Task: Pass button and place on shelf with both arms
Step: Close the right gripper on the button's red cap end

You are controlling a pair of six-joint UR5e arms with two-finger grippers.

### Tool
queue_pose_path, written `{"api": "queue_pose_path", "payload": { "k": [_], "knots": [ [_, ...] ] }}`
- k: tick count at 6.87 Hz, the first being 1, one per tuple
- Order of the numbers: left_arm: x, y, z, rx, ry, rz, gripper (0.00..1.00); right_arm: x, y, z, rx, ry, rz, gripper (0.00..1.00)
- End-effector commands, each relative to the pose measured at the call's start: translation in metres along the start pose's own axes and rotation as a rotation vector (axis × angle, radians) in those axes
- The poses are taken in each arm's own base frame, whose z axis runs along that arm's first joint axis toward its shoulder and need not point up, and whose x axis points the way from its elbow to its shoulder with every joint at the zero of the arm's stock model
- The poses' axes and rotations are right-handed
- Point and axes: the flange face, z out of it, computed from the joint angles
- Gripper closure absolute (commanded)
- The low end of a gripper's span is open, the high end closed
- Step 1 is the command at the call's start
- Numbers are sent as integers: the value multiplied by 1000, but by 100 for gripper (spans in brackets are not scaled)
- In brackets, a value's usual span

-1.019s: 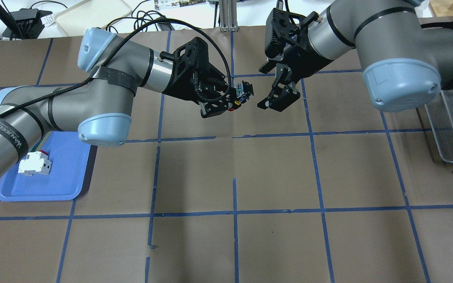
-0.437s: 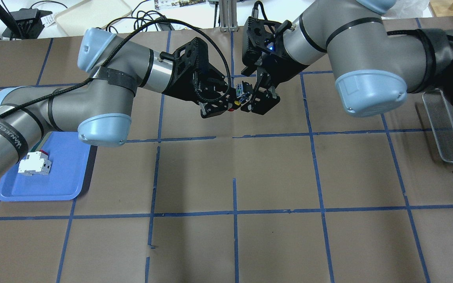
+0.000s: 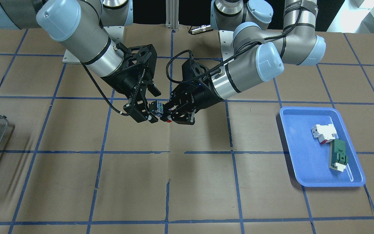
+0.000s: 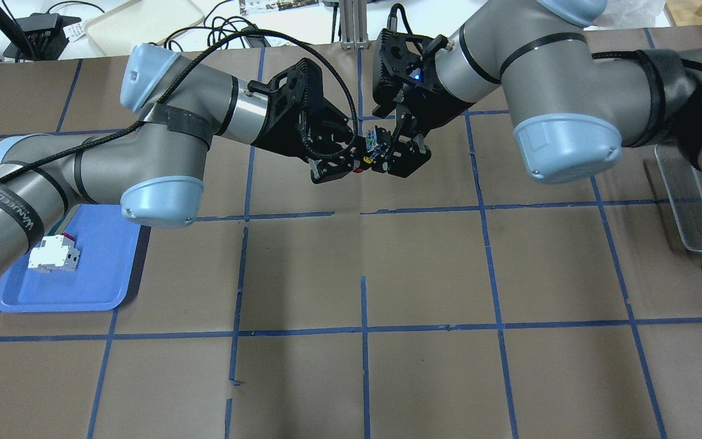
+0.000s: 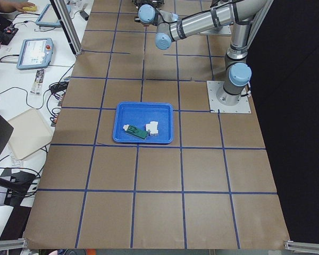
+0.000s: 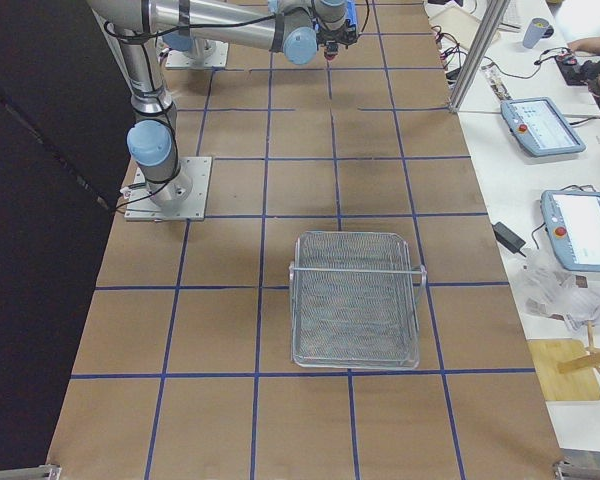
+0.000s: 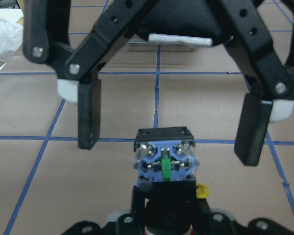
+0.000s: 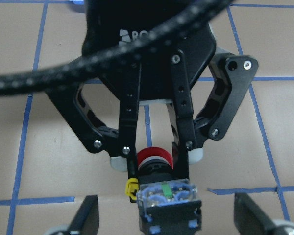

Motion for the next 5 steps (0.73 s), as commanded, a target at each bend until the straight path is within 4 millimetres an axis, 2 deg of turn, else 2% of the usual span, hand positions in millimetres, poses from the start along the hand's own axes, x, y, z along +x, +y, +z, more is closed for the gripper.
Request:
{"api": "queue_pose_path", "payload": {
  "k": [1, 2, 3, 4, 5],
  "knots": [
    [0, 0, 0, 0, 0, -2, 99, 3, 3, 4, -14, -13, 8, 66],
    [0, 1, 0, 0, 1, -3, 99, 2, 4, 4, -22, -11, 6, 92],
    [0, 1, 0, 0, 1, -3, 97, 2, 4, 2, -29, -6, 1, 100],
    [1, -1, -1, -1, -2, -1, 66, 2, 3, 0, -33, -2, -1, 100],
    [1, -3, -3, 0, -8, 5, 1, 2, 3, 0, -33, -2, -2, 100]
  ]
}}
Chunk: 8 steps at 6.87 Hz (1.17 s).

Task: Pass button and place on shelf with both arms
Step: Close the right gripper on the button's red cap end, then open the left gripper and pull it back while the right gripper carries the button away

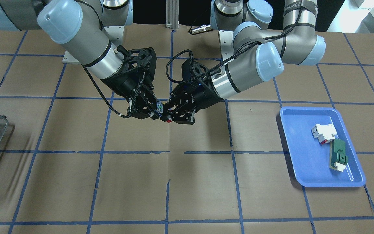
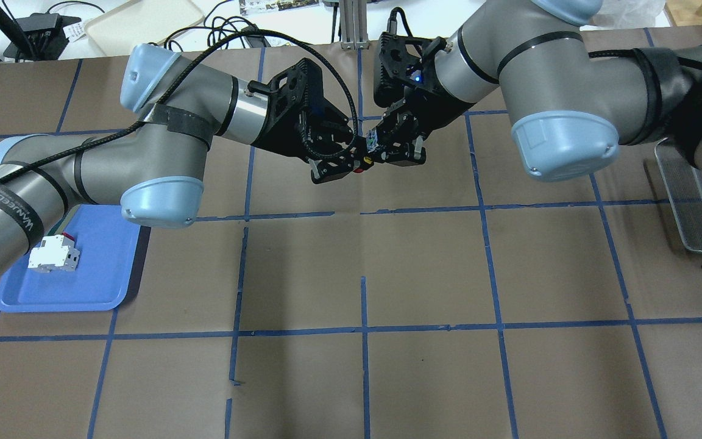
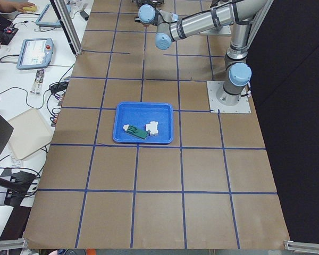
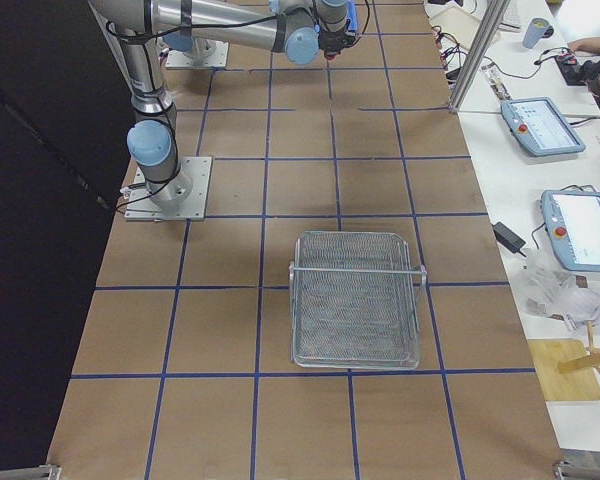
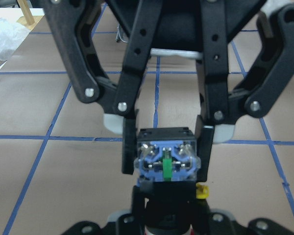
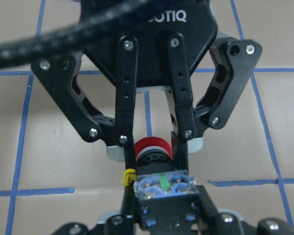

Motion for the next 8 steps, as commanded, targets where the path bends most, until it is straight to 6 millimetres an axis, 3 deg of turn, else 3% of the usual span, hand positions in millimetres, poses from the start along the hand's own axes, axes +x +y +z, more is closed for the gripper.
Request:
{"api": "queue_pose_path", "payload": {
  "k": [1, 3, 4, 5, 7, 8],
  "knots": [
    [0, -4, -4, -1, -10, 0, 0, 0, 0, -2, -2, 3, 3, 100],
    [4, -6, -8, -4, -15, -7, 0, 0, 6, 1, -6, -2, 7, 100],
    [8, -9, -11, -4, -19, -40, 0, 8, 24, -4, -42, 10, 24, 100],
    [7, -13, -21, -83, -55, -71, 0, 21, 55, -16, -79, 28, 71, 100],
    [14, -22, -43, -172, -64, -145, 0, 38, 135, -55, -165, 27, 149, 100],
    [14, -38, -62, -222, -53, -221, 0, 44, 190, -100, -286, 87, 240, 100]
  ]
}}
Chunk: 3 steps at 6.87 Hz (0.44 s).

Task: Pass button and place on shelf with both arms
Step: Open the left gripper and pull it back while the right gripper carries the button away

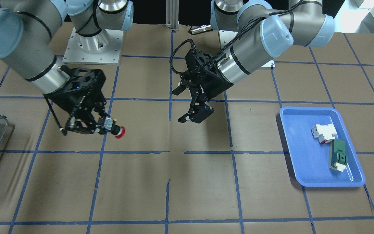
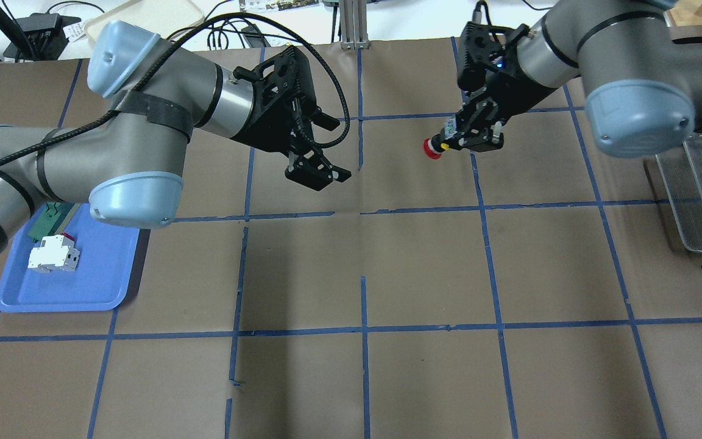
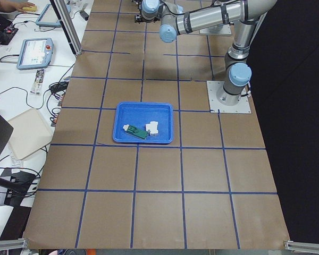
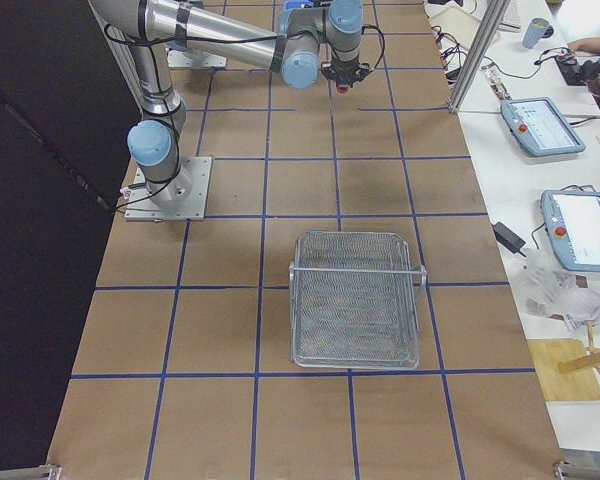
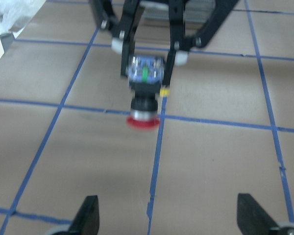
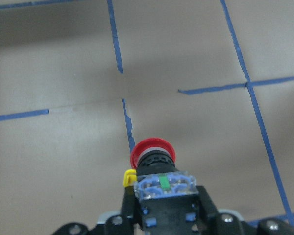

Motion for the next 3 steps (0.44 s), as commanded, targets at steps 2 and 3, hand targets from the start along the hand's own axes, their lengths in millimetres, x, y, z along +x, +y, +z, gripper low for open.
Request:
{"api": "queue_pose_path", "payload": {
  "k": [2, 3],
  "knots": [
    [-3, -46, -79, -228, 9, -208, 0, 40, 175, -116, -208, 132, 251, 100],
    [-7, -55, -98, -303, 1, -230, 0, 37, 215, -138, -303, 95, 189, 100]
  ]
}}
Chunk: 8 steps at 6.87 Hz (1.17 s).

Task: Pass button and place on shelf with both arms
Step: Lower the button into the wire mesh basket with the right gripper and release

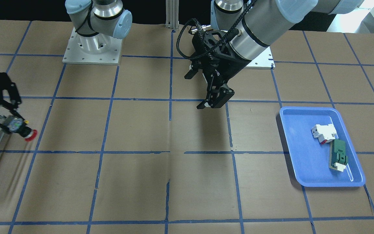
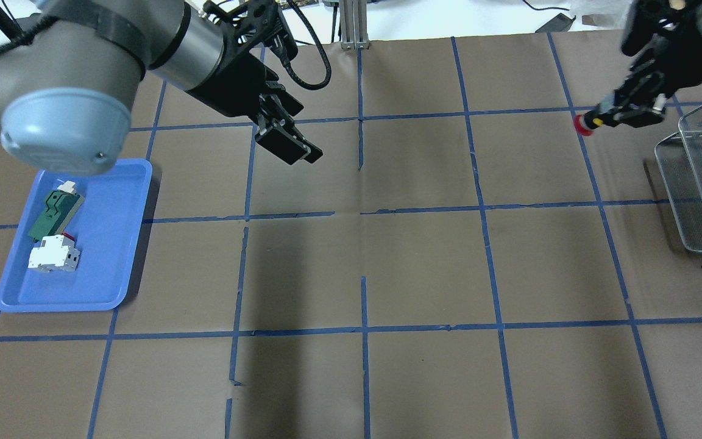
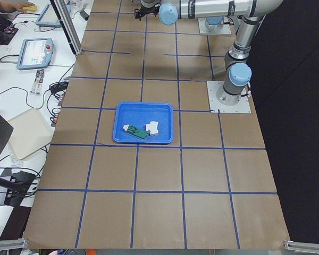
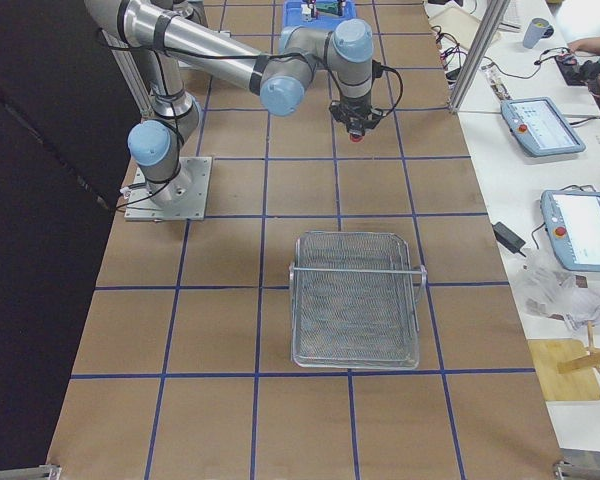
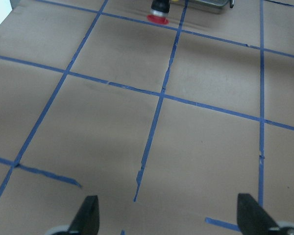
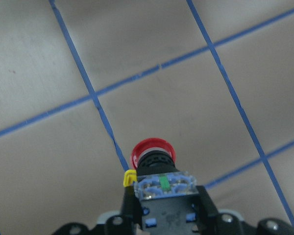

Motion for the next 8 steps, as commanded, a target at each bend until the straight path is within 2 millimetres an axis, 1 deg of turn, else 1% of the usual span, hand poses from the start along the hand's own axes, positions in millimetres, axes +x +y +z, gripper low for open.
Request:
{"api": "queue_pose_path", "payload": {
  "k": [1, 2, 3, 4, 5, 6, 7, 8],
  "knots": [
    [-3, -4, -41, -148, -47, -130, 0, 20, 109, -39, -199, 9, 7, 100],
    [-6, 7, -47, -198, -88, -142, 0, 27, 157, -59, -261, 37, -5, 100],
    [-18, 23, -56, -216, -115, -194, 0, 37, 199, -64, -285, 60, -78, 100],
    [-25, 31, -60, -207, -135, -348, 0, 42, 223, -56, -285, 50, -66, 100],
    [-28, 34, -64, -215, -159, -381, 0, 44, 229, -45, -271, 33, -63, 100],
    [-36, 43, -68, -233, -205, -512, 0, 51, 236, -28, -259, 6, -57, 100],
    [-47, 44, -74, -174, -280, -730, 0, 57, 243, -7, -245, -25, -47, 89],
    [-49, 46, -79, -176, -338, -810, 0, 57, 243, -6, -242, -27, -46, 54]
  ]
}}
